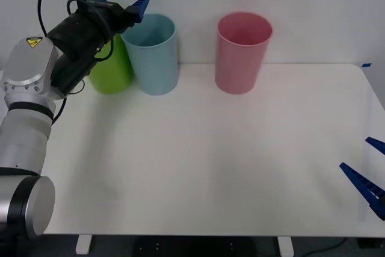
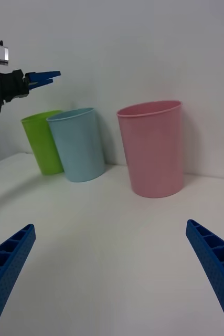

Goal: Grasp the object on the table and drop it into the matching bin: aluminum can to the light blue bin, PET bottle to the pink bin.

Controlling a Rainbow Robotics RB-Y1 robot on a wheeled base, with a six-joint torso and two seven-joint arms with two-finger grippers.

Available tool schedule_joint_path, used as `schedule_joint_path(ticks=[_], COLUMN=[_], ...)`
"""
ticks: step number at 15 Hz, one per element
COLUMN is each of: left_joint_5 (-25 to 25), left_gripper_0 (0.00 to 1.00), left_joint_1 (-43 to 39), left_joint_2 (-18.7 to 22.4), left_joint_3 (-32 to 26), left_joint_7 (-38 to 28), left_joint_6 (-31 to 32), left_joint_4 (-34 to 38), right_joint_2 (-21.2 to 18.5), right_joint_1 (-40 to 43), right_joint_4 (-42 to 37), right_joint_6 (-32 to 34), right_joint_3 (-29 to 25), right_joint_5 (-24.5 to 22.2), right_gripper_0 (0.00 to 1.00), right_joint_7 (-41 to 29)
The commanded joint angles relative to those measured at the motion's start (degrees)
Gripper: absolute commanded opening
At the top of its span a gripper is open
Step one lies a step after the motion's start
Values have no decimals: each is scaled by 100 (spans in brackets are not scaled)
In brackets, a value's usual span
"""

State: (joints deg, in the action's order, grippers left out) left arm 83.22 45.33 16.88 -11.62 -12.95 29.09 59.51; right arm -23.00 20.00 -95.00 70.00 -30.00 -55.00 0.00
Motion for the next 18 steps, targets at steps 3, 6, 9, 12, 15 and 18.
schedule_joint_path(ticks=[3,6,9,12,15,18], left_joint_5=[-526,-842,-1141,-1159,-869,-772], left_gripper_0=[100,100,100,100,100,100], left_joint_1=[-885,-1474,-2098,-2652,-3188,-3513], left_joint_2=[299,536,782,914,958,993], left_joint_3=[2,2,-42,-499,-1106,-1633], left_joint_7=[55,143,249,328,389,398], left_joint_6=[264,413,527,1108,1846,2593], left_joint_4=[825,1344,1871,2231,2530,2627], right_joint_2=[0,0,0,0,0,0], right_joint_1=[0,0,0,0,0,0], right_joint_4=[0,0,0,0,0,0], right_joint_6=[0,0,0,0,0,0], right_joint_3=[0,0,0,0,0,0], right_joint_5=[0,0,0,0,0,0], right_gripper_0=[100,100,100,100,100,100], right_joint_7=[0,0,0,0,0,0])
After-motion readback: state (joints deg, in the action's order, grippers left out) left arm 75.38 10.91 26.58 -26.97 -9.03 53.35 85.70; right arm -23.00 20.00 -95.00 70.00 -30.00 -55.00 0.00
